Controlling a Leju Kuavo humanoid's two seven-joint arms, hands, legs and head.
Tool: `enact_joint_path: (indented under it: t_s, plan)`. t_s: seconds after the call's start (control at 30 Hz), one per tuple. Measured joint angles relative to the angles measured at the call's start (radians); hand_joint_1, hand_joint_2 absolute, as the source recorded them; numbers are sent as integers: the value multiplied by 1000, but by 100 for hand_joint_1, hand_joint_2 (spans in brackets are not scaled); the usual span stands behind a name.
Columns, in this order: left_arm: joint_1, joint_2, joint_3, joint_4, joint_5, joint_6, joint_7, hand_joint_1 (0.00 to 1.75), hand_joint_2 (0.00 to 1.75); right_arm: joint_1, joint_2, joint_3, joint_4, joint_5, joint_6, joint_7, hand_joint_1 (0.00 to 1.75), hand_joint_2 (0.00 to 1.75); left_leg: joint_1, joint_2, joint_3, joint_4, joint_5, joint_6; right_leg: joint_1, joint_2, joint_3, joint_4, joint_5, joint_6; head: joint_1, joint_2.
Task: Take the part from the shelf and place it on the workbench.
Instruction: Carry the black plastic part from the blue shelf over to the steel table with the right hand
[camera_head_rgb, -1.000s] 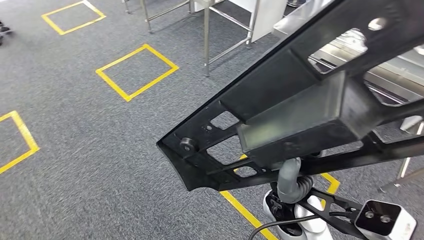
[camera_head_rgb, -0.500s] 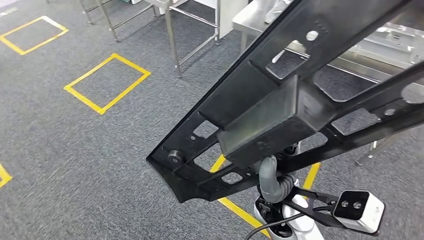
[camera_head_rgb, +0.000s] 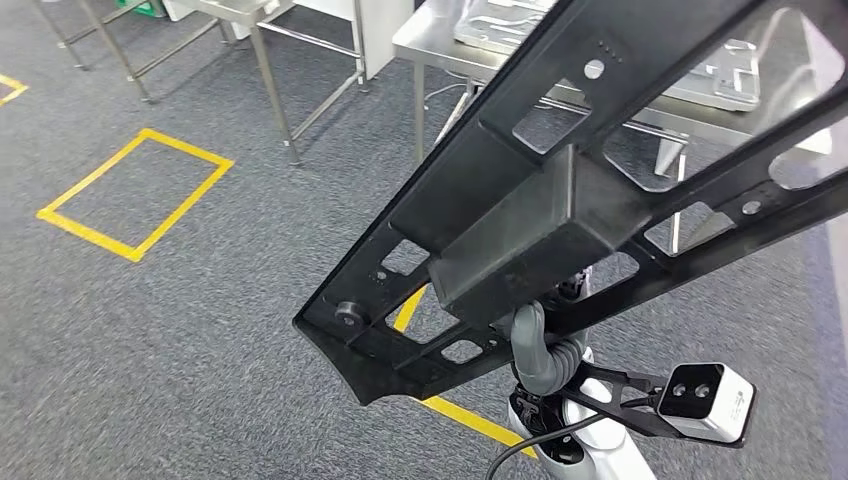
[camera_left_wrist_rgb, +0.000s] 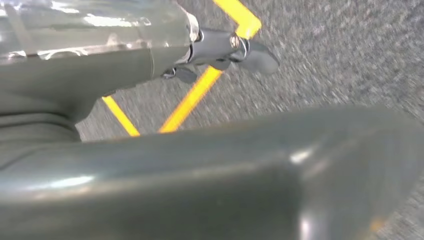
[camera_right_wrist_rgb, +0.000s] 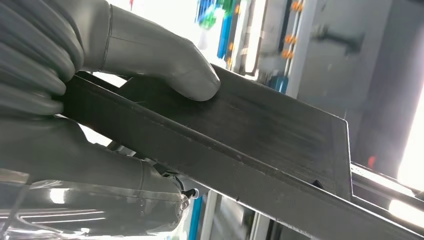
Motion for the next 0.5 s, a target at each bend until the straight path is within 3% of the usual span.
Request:
enact_joint_path:
  t_s: [0.03, 0.07, 0.13, 0.2, 0.23, 0.3, 0.37, 0.43, 0.5]
  plan:
    - [0, 0, -1, 0, -2, 15, 1, 0, 0, -2, -1, 4, -1, -1, -11, 3, 175, 175, 0, 13, 0, 1, -1, 0, -2, -3, -2, 8, 7, 3, 0, 0]
    - [-2, 0, -2, 0, -4, 29, 1, 0, 0, -5, -2, 7, -4, 0, -20, 6, 175, 175, 0, 26, 0, 4, -3, -2, -4, -8, 17, -25, 30, 5, 0, 0]
    - [-5, -1, -3, 0, -11, 49, -2, 0, 0, -13, -4, 11, -14, 0, -33, 12, 175, 175, -2, 46, 0, 12, -9, -8, -2, -46, 93, -161, 87, 2, 0, 0]
    - [-7, 0, -10, 0, -22, 50, -4, 0, 0, -21, -5, 16, -25, 2, -41, 12, 175, 175, -6, 63, 2, 19, -17, -19, 3, -78, 139, -250, 111, -7, 0, 0]
    - [-7, 1, -15, 0, -27, 44, -3, 0, 0, -24, -6, 19, -30, 3, -44, 11, 175, 175, -8, 71, 3, 20, -19, -24, 7, -80, 142, -259, 109, -13, 0, 0]
    - [-10, 4, -25, 0, -36, 21, 1, 0, 0, -26, -9, 21, -36, 3, -46, 9, 175, 175, -6, 84, 5, 21, -23, -35, 5, -56, 138, -260, 115, -24, 0, 0]
    - [-12, 7, -31, 0, -37, -7, 6, 0, 0, -32, -13, 22, -38, -2, -46, 4, 175, 175, -1, 55, -5, 53, -50, -46, 0, -35, 137, -266, 121, -36, 0, 0]
    - [-10, 9, -33, 0, -31, -27, 9, 0, 0, -40, -16, 23, -38, -12, -44, 1, 175, 175, 2, 6, -52, 162, -114, -53, -1, -14, 135, -268, 126, -44, 0, 0]
    - [-8, 11, -34, 0, -23, -36, 11, 0, 0, -45, -19, 23, -34, -25, -42, 0, 175, 175, 3, -11, -109, 288, -164, -56, 0, 11, 134, -267, 127, -47, 0, 0]
